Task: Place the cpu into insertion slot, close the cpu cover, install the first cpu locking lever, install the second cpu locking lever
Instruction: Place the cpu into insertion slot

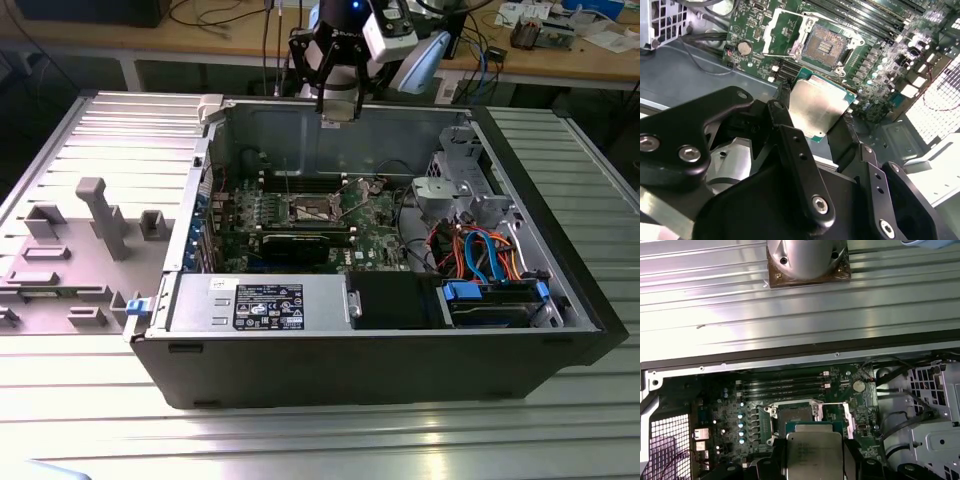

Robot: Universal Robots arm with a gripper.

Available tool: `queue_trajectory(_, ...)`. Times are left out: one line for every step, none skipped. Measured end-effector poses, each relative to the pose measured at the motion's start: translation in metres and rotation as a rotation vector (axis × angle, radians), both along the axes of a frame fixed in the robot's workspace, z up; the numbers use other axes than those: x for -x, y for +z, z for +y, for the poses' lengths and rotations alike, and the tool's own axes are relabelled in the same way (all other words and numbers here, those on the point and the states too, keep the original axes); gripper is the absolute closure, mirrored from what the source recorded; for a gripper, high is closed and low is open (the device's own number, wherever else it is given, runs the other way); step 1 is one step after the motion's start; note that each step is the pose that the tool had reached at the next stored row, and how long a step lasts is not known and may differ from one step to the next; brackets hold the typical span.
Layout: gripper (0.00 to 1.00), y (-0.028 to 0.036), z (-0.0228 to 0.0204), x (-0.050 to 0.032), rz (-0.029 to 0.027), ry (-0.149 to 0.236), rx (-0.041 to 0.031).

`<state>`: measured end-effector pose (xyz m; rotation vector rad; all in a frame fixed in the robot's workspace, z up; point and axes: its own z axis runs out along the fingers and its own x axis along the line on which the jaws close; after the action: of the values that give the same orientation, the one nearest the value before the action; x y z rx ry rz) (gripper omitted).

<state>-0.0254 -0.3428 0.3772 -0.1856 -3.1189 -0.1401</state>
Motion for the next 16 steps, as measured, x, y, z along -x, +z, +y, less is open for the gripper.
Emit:
queue_trajectory(0.46,-0.0001,0.0000,0.0000,0.0000,-0.009,0.0002)
queue_trajectory(0.46,-0.0001,0.0000,0.0000,-0.0001,-0.012,0.0004)
queue_trajectory(0.46,-0.0001,0.0000,0.0000,-0.0001,-0.014,0.0005)
queue_trajectory(0.46,-0.0002,0.0000,0.0000,-0.0001,-0.023,0.0007)
queue_trajectory(0.46,-0.0002,0.0000,0.0000,-0.0001,-0.028,0.0008)
queue_trajectory(0.46,-0.0002,0.0000,0.0000,-0.0001,-0.034,0.0009)
queue_trajectory(0.46,-0.0003,0.0000,0.0000,0.0000,-0.041,0.0009)
queue_trajectory(0.46,-0.0003,0.0000,0.0000,0.0000,-0.047,0.0010)
queue_trajectory(0.46,-0.0004,0.0000,0.0000,0.0001,-0.054,0.0009)
queue_trajectory(0.46,-0.0005,0.0000,0.0000,0.0001,-0.060,0.0008)
queue_trajectory(0.46,-0.0005,0.0000,0.0000,0.0001,-0.063,0.0009)
queue_trajectory(0.46,-0.0006,0.0000,0.0000,0.0001,-0.067,0.0009)
queue_trajectory(0.46,-0.0007,0.0000,0.0000,0.0001,-0.072,0.0009)
queue_trajectory(0.46,-0.0008,0.0000,0.0000,0.0002,-0.078,0.0010)
queue_trajectory(0.46,-0.0008,0.0000,0.0000,0.0002,-0.082,0.0010)
queue_trajectory(0.46,-0.0009,0.0000,0.0000,0.0001,-0.086,0.0010)
